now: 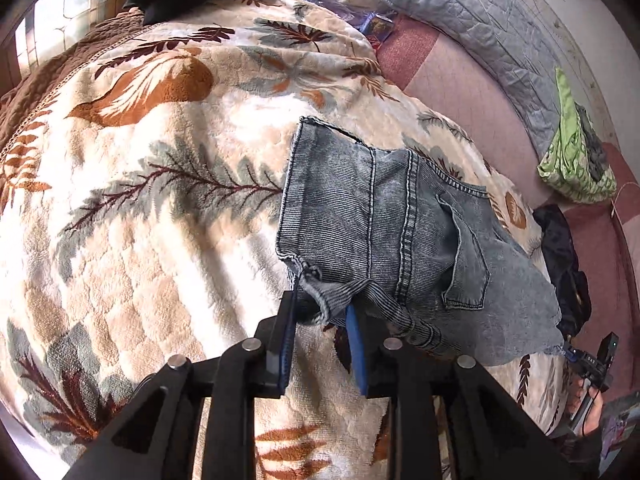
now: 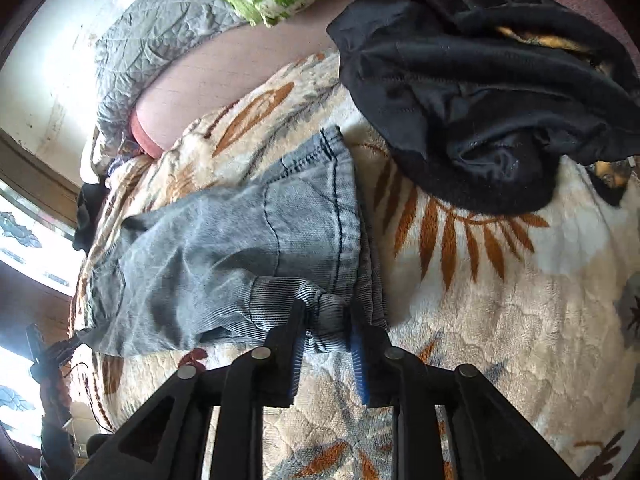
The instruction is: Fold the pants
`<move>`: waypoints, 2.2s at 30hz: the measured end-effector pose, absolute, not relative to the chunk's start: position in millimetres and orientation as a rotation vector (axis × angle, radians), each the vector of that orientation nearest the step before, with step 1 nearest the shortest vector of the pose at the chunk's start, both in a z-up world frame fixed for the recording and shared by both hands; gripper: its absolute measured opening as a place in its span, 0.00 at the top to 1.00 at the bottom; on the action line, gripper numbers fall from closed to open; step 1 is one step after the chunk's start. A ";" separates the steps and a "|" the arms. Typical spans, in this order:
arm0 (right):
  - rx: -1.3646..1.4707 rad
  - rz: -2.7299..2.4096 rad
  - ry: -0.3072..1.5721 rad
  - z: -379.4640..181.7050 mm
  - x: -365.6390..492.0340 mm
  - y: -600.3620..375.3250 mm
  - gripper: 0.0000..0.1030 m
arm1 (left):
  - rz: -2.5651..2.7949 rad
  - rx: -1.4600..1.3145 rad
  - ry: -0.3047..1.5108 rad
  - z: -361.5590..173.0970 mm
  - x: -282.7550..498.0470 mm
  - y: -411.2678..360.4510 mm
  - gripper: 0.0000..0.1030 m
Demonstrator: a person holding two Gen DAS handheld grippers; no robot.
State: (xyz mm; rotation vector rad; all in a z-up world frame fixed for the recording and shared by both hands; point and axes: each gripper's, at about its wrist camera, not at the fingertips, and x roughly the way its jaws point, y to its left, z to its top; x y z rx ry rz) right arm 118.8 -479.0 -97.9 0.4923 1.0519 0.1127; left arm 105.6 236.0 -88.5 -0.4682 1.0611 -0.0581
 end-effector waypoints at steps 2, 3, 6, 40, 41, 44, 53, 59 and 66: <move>0.569 0.076 0.998 -86.0 106.0 -491.6 0.42 | -0.010 -0.475 1.020 -78.0 98.7 242.6 0.51; 0.625 0.043 0.973 -81.9 99.5 -500.1 0.36 | 0.020 -0.492 0.999 -73.1 94.0 247.8 0.46; 0.896 0.007 0.910 -83.1 78.8 -521.1 0.30 | 0.122 -0.593 0.922 -57.8 77.3 268.9 0.42; 1.047 -0.089 0.882 -149.2 108.2 -484.3 0.78 | 0.076 -0.851 0.839 -103.8 68.4 210.9 0.29; 1.045 -0.082 0.899 -150.8 110.0 -483.9 0.75 | 0.087 -0.882 0.845 -109.3 69.9 213.5 0.29; 1.074 -0.099 0.904 -156.5 105.6 -487.0 0.64 | 0.061 -1.024 0.899 -129.5 70.6 212.1 0.29; 1.091 -0.081 0.898 -162.0 112.6 -488.1 0.63 | 0.177 -0.946 0.848 -140.5 109.2 217.7 0.29; 1.034 -0.071 0.915 -157.9 120.1 -484.8 0.82 | 0.172 -0.879 0.877 -146.2 122.7 224.5 0.80; 0.956 -0.048 0.850 -127.0 112.6 -483.2 0.86 | 0.169 -0.719 0.855 -119.8 124.2 210.2 0.85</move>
